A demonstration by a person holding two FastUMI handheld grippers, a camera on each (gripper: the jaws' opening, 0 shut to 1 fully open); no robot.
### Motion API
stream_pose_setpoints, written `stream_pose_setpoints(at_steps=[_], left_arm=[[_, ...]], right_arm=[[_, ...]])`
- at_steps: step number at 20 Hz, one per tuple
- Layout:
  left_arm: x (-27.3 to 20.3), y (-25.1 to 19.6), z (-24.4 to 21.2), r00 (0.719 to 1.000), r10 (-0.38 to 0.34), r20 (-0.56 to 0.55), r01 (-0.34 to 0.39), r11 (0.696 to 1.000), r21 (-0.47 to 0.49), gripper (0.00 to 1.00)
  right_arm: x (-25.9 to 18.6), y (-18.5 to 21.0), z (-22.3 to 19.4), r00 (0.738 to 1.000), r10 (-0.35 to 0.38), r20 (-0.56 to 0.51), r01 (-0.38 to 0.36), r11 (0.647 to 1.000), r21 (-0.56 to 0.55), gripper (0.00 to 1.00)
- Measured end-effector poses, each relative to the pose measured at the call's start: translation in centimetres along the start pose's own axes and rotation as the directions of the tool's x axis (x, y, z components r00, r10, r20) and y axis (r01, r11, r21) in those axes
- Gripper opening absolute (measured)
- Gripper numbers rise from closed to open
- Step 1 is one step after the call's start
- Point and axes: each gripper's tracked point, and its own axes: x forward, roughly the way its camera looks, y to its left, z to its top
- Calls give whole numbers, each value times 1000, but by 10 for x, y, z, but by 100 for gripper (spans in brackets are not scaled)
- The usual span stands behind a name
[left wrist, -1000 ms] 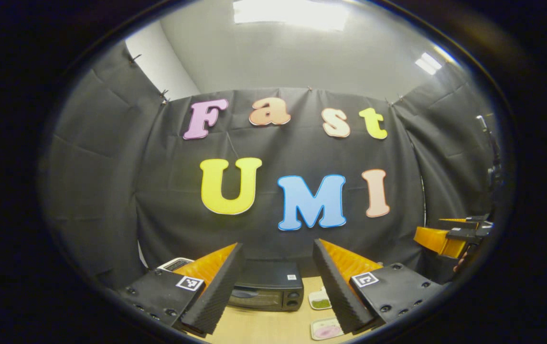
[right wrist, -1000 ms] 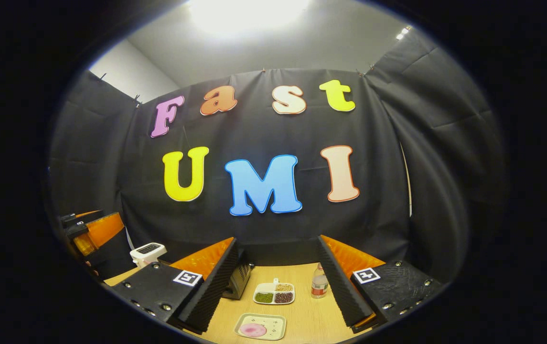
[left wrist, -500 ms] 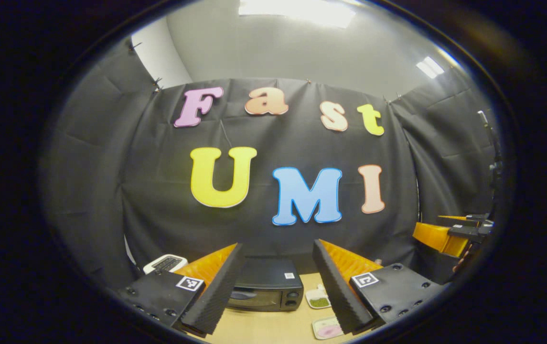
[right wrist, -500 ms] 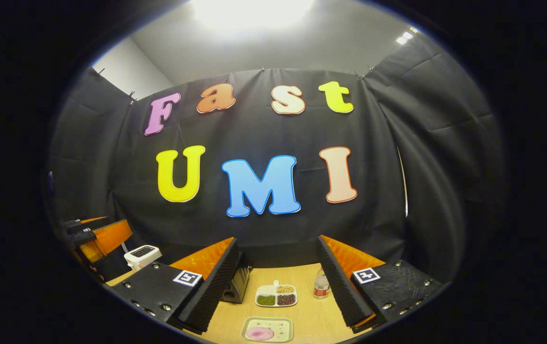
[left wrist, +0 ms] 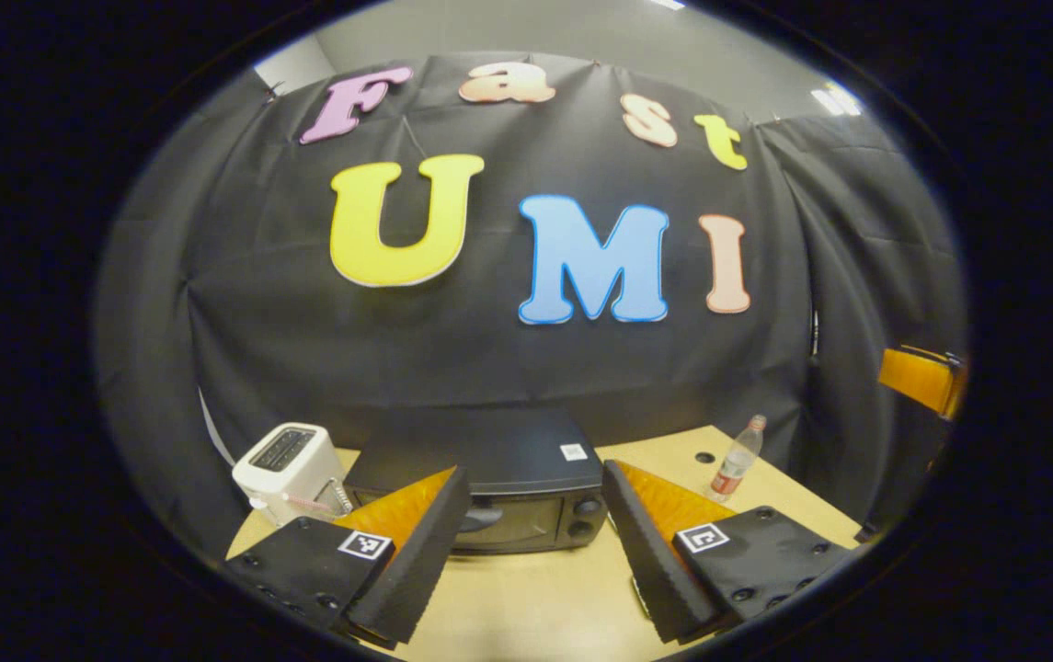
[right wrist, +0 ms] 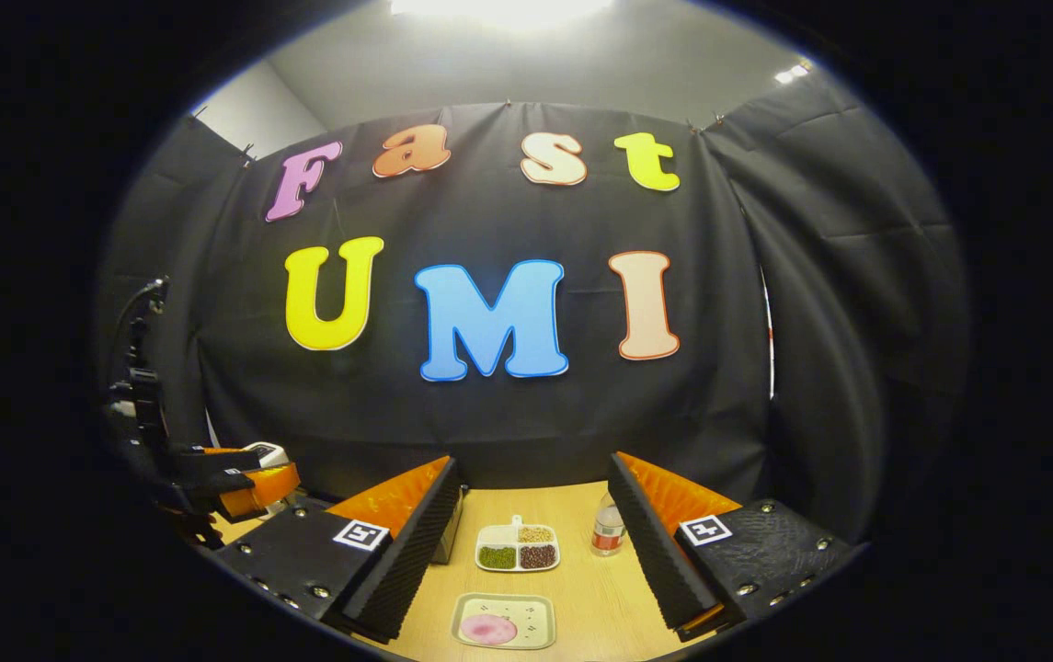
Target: Open the electric oven with the left hand, put the food in, and close the electric oven.
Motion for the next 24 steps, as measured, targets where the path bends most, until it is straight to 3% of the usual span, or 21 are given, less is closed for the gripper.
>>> stream_pose_setpoints(at_steps=[1,5,11,18,24], left_arm=[[13,9,-12,999,6,-32,-6,1000,-4,100],[72,41,-53,988,32,-154,-35,999,-21,97],[121,76,-97,965,104,-243,-99,995,31,97],[138,85,-111,962,130,-241,-123,991,43,97],[104,80,-133,962,128,-243,-122,992,40,100]], right_arm=[[1,-4,-4,1000,-15,-11,14,1000,-7,99],[1,-16,-15,997,-62,-44,61,998,-28,99],[-2,-31,-21,990,-119,-70,115,992,-57,99],[-14,-37,-24,985,-157,-75,154,987,-44,99],[-16,-24,-25,989,-129,-79,128,992,-22,99]])
